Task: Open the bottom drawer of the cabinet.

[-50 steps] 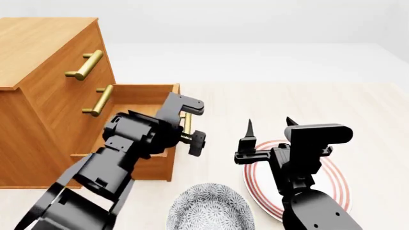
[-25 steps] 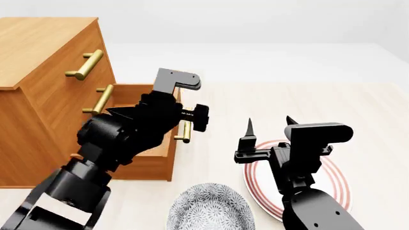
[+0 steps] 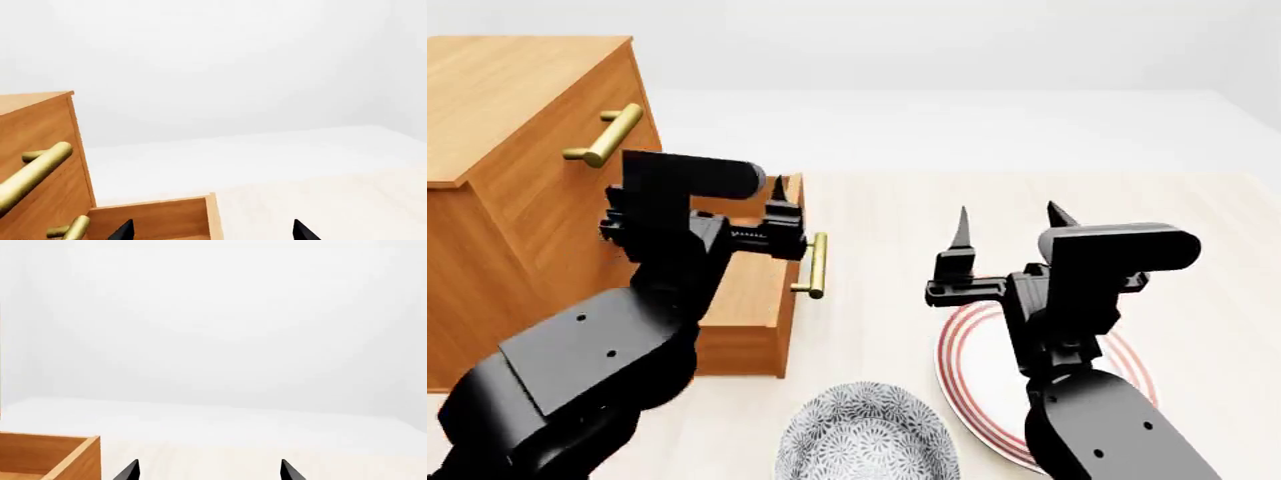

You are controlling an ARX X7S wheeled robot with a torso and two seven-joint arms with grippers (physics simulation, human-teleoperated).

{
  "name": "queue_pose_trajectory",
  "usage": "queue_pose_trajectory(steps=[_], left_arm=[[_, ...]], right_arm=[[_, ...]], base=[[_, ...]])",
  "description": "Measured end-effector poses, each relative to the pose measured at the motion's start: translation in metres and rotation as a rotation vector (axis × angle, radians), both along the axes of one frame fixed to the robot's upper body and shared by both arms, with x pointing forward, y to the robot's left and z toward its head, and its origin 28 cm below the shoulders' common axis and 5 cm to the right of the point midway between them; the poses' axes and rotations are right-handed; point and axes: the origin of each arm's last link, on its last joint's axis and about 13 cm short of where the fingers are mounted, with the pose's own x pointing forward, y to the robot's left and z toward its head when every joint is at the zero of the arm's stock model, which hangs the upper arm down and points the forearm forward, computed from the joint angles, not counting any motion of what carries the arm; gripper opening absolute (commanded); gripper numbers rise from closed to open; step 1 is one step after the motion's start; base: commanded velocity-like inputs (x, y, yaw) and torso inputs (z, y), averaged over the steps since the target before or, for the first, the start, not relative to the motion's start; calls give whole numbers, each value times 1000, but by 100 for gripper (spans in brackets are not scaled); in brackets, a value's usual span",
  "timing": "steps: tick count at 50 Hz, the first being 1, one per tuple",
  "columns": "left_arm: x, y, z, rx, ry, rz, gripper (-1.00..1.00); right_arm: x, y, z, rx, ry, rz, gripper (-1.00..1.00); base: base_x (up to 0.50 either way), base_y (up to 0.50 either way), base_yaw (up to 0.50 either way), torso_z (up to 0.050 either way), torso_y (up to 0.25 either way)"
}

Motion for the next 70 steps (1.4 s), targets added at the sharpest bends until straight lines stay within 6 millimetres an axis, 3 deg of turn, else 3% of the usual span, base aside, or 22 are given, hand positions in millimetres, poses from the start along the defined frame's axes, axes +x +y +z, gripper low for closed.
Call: queue_pose_trajectory(steps=[11, 20, 34, 53, 70], left_arm=[[-24, 6, -5, -9, -133, 35, 100], [-34, 8, 2, -10, -210, 52, 100], [-40, 8, 11, -16, -269, 65, 100], [-26, 1, 61, 5, -400, 53, 100], [-32, 0, 83, 2, -493, 50, 100]], right_arm=[[4, 1, 47, -36, -200, -32, 100], [-1, 1, 70, -48, -298, -34, 100], [-8, 3, 82, -56, -355, -28, 100], [-15, 4, 96, -60, -424, -26, 100], [-23, 6, 118, -60, -502, -11, 100]], base=[[0, 0, 0, 0, 0], [0, 0, 0, 0, 0], [0, 0, 0, 0, 0], [0, 0, 0, 0, 0], [0, 0, 0, 0, 0]])
